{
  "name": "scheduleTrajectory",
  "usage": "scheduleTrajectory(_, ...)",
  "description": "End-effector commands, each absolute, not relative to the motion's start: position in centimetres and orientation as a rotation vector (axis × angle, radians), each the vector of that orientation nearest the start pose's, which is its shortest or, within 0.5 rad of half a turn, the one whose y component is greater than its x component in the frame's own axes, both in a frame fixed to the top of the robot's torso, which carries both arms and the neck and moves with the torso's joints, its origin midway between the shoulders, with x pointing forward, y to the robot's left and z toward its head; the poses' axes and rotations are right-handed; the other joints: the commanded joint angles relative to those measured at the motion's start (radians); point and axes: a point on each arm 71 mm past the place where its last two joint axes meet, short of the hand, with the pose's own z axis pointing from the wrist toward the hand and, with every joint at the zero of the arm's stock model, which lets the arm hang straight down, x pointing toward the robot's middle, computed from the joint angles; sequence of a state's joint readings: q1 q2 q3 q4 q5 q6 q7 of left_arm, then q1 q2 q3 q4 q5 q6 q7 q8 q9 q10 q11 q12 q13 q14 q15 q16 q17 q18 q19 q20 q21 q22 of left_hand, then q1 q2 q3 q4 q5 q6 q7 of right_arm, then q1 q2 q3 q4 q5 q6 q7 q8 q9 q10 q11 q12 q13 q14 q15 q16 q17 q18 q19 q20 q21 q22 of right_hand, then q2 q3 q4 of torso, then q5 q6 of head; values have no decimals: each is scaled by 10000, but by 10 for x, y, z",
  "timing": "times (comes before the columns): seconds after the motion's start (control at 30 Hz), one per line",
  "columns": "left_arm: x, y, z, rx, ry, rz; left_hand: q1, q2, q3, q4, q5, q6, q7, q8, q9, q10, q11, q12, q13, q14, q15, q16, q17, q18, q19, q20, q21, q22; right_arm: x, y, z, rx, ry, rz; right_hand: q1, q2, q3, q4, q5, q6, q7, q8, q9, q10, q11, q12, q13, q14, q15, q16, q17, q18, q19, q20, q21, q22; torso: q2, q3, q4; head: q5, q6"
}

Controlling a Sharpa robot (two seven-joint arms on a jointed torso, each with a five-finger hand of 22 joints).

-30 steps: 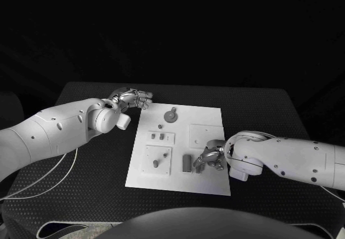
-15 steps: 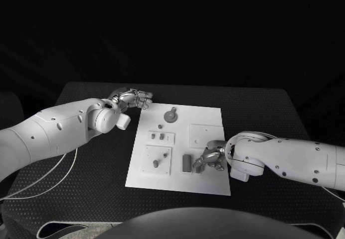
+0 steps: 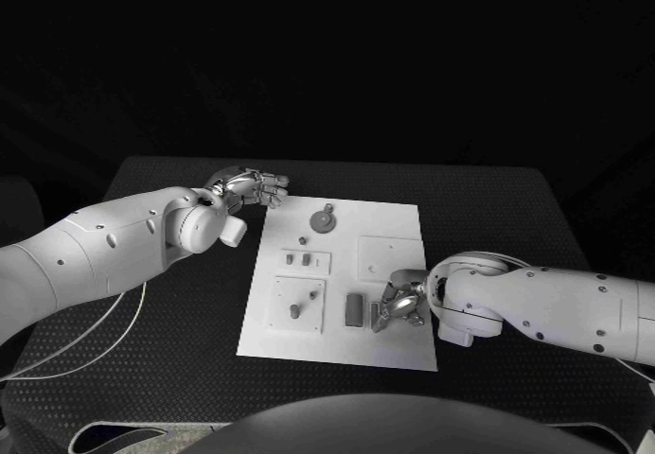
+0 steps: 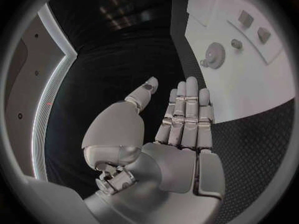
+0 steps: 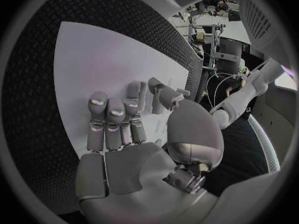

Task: Assemble the parts on the task board

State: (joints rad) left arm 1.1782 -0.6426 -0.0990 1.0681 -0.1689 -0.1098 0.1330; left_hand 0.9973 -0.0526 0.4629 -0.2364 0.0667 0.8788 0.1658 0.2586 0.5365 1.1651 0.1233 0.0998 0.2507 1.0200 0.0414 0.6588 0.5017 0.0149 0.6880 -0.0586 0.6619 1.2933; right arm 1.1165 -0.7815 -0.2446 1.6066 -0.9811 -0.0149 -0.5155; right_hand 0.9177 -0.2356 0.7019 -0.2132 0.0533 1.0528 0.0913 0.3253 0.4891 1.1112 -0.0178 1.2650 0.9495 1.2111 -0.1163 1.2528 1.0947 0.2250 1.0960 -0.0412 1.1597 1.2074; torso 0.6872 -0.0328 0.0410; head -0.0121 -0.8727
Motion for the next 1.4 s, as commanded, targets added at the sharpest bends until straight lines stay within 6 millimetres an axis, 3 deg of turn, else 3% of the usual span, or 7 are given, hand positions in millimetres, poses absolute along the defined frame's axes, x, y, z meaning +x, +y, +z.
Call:
scheduleTrajectory(0.03, 545, 234, -250, -10904, 17675, -12376, -8, 13, 5, 3, 8, -65, -26, 52, -8, -45, -14, -8, -17, 3, 38, -48, 17, 104, 29, 48, -69, 15, 392, -172, -324, 1545, 25365, 4659, 152, 66, -33, -88, -47, 17, -29, 8, -32, -15, -34, -48, 15, -21, -44, -11, 17, 368, -11, -3, 44, -19, 6, 0, 8, -3, 1)
scheduleTrajectory(0.47, 545, 234, -250, -10909, 17679, -12367, -14, 17, 4, 9, 8, -66, -23, 54, -10, -45, -13, -7, -17, 4, 39, -53, 25, 102, 31, 50, -74, 20, 397, -176, -328, 1830, 25220, 4310, 133, 956, -165, 41, -48, 211, -111, 105, -6, 164, -112, -63, 16, 100, -84, 2, 23, 368, 53, 43, 87, -53, -2, -16, 22, -3, 1)
scheduleTrajectory(0.73, 545, 234, -250, -10910, 17676, -12360, -14, 17, 3, 10, 8, -66, -22, 56, -11, -45, -13, -7, -17, 5, 39, -57, 29, 102, 31, 50, -77, 23, 397, -177, -328, 1775, 25240, 4308, 300, 1029, -5, -118, -48, 259, -137, 117, -13, 209, -138, -84, 19, 127, -99, -6, 21, 368, 52, 40, 96, -61, -6, -20, 22, -13, 1)
scheduleTrajectory(0.87, 545, 234, -250, -10907, 17677, -12363, -13, 17, 4, 9, 8, -67, -22, 56, -11, -45, -13, -6, -17, 5, 39, -58, 32, 102, 32, 50, -78, 25, 396, -179, -329, 1962, 25286, 4459, 259, 811, 24, -149, -49, 245, -127, 99, -29, 206, -128, -111, 19, 121, -97, -23, 17, 368, 40, 56, 92, -69, -8, -24, 21, -11, 1)
scheduleTrajectory(1.0, 545, 235, -250, -10912, 17666, -12350, -12, 16, 4, 9, 8, -67, -22, 57, -11, -45, -13, -6, -17, 5, 39, -60, 33, 102, 32, 49, -79, 26, 397, -180, -328, 1885, 25248, 4616, 244, 7, 111, -116, -47, 52, -50, -26, -97, 114, -60, -195, 12, 59, -74, -87, 5, 368, 5, 72, 49, -107, -10, -19, 16, -25, 1)
scheduleTrajectory(1.07, 545, 235, -250, -10913, 17657, -12346, -10, 14, 4, 7, 8, -67, -22, 57, -12, -45, -13, -6, -17, 5, 39, -61, 35, 102, 32, 49, -80, 27, 397, -180, -328, 1875, 25247, 4731, -82, -316, -222, -54, -48, -217, 56, -167, -153, -59, 39, -284, -6, -74, 1, -147, 9, 364, -100, 111, -4, -122, -11, -18, 11, -25, 1)
scheduleTrajectory(1.4, 546, 235, -250, -10925, 17621, -12300, -7, 7, 3, 2, 7, -69, -24, 59, -13, -45, -13, -5, -17, 6, 39, -64, 40, 102, 32, 49, -83, 30, 402, -191, -316, 2269, 25177, 5072, -1435, -369, -2160, -152, 6, -913, 276, -458, -244, -709, 280, -300, 47, -600, 212, -192, 148, 368, -636, 133, -261, -182, -21, 0, 1, -91, 1)
